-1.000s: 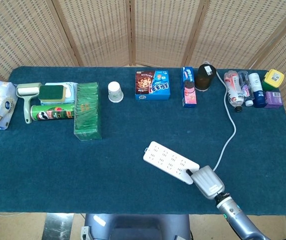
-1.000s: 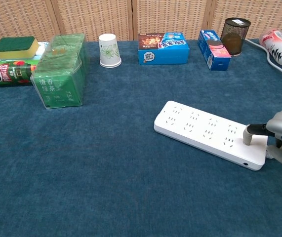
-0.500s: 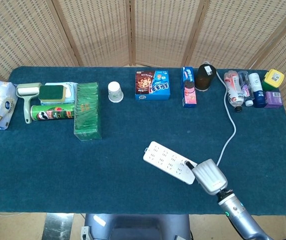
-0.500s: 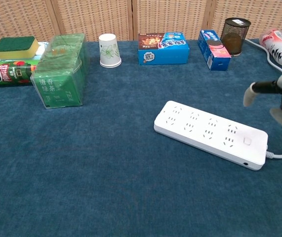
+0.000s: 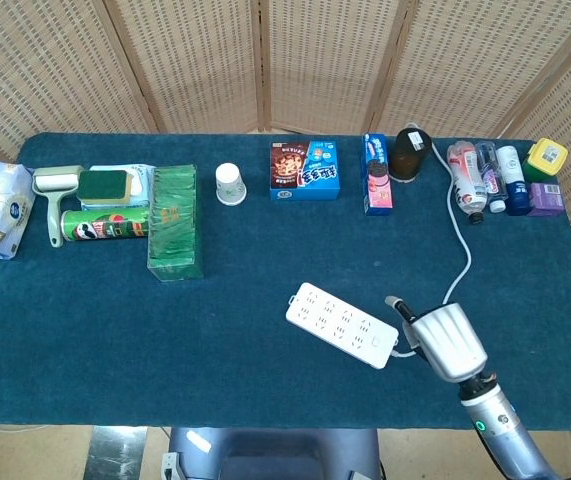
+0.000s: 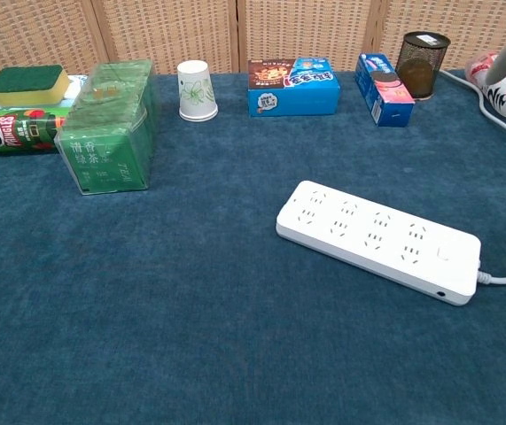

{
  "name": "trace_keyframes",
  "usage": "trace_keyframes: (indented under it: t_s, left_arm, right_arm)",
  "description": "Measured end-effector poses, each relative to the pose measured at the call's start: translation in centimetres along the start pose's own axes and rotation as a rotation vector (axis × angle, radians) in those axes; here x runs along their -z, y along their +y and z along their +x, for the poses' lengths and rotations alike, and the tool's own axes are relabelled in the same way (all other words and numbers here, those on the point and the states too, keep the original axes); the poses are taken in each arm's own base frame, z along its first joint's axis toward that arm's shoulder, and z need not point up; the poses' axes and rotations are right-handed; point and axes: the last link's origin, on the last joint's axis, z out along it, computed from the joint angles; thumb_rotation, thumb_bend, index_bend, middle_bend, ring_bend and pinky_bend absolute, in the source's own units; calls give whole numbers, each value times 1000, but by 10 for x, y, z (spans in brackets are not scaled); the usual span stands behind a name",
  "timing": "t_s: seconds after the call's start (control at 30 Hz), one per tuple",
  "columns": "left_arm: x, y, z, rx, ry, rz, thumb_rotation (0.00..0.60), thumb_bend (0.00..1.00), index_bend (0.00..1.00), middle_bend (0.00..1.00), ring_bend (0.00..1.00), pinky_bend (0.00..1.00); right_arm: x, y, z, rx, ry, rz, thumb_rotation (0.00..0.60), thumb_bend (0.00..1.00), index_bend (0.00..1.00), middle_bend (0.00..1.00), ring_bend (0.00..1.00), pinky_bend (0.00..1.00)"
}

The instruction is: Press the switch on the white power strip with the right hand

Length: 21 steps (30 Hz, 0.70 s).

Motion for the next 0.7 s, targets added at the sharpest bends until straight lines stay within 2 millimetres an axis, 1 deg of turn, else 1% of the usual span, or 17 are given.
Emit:
trace_keyframes:
  t_s: [0.07,0.1,0.13,0.17,0.2,0.23,0.27,0.3,0.37,0.4,0.53,0.7]
  left_arm:
    - [1,0,-1,1,-1,1,600,47,0,0,0,77]
    - [1,0,-1,2,-3,1,600,47,0,0,0,77]
    - [1,0,-2,3,-4,2,600,47,0,0,0,77]
    - [2,0,-2,3,-6,2,600,47,0,0,0,77]
    - [2,0,-2,3,-6,2,600,46,0,0,0,77]
    - [2,0,-3,3,-7,2,600,46,0,0,0,77]
    - [2,0,-3,3,-8,2,600,47,0,0,0,77]
    - [2,0,-3,2,-8,1,600,46,0,0,0,77]
    - [1,1,-3,-2,-11,-2,600,47,0,0,0,77]
    - [1,1,-3,-3,-12,-3,600,47,0,0,0,78]
    - [-1,2,-4,-7,-20,-7,600,46,0,0,0,77]
    - [-2,2,-4,-12,-22,-6,600,47,0,0,0,78]
  right_arm:
    - [4,6,3,-16,37,-13,600,664,302,998,1000,1000]
    - [8,11,4,-27,66,-22,600,651,293,980,997,999]
    - [9,13,4,-32,78,-26,600,609,277,950,979,980]
    - [12,16,4,-39,94,-31,600,489,234,861,908,891]
    - [15,20,4,-48,113,-37,600,336,179,712,758,738]
    - [17,22,3,-54,123,-41,600,226,145,593,622,610]
    - [20,25,2,-59,127,-44,600,106,109,425,426,445]
    - [24,28,-1,-67,120,-49,600,41,95,301,277,338]
    - [30,32,-6,-89,90,-58,600,0,91,204,173,265]
    - [33,33,-8,-109,64,-64,600,0,90,178,147,241]
    - [40,43,-13,-112,-22,-107,600,0,90,136,93,177]
    - [45,58,-13,-43,-86,-177,600,0,90,108,57,79]
